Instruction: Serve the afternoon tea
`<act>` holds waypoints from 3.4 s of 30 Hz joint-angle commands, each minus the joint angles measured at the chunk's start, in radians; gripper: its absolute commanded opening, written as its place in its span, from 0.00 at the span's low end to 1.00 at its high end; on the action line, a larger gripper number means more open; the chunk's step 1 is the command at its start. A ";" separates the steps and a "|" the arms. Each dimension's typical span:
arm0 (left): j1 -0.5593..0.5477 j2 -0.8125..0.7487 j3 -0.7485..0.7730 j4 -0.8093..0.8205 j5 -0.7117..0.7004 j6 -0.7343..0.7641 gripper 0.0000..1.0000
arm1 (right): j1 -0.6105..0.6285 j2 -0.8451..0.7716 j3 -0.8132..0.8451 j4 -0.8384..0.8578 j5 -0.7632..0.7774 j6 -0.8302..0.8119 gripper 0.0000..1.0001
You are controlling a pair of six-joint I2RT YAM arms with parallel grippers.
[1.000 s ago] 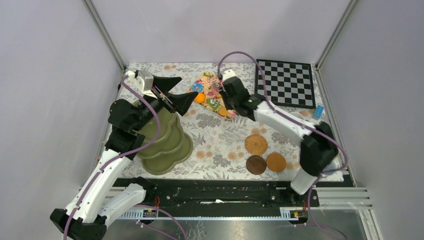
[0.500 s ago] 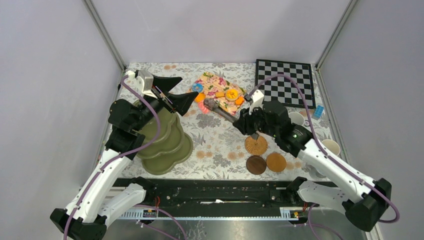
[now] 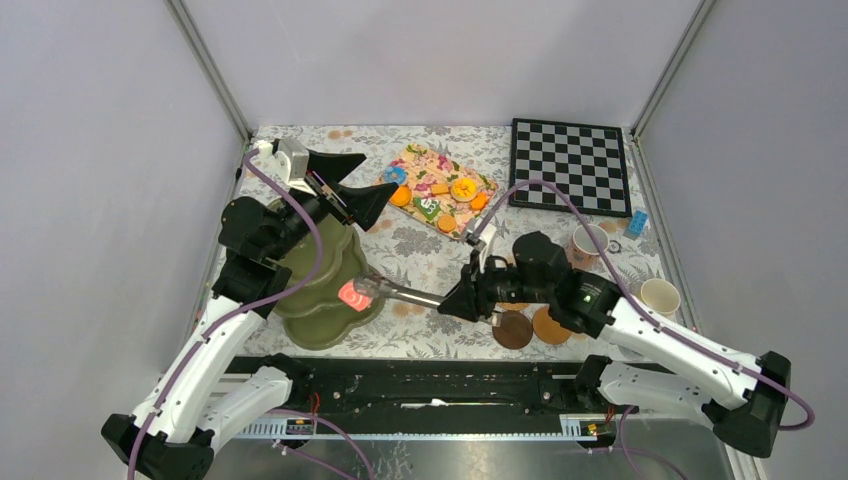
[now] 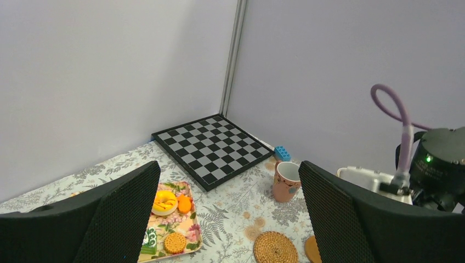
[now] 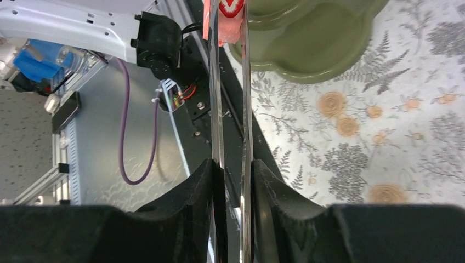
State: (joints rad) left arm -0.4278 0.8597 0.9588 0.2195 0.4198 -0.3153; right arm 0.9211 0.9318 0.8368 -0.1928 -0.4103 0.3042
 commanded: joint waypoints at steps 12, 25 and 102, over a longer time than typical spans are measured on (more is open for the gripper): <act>0.003 -0.002 0.005 0.055 0.022 -0.008 0.99 | 0.052 0.111 -0.078 0.382 0.018 0.196 0.24; 0.003 -0.005 0.004 0.055 0.022 -0.007 0.99 | 0.097 0.282 -0.048 0.519 0.061 0.183 0.23; 0.003 -0.001 0.005 0.063 0.036 -0.018 0.99 | 0.387 0.691 0.285 0.598 0.588 -0.158 0.50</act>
State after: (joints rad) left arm -0.4248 0.8597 0.9585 0.2276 0.4316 -0.3233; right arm 1.3006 1.6432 1.1168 0.3275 0.1661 0.1371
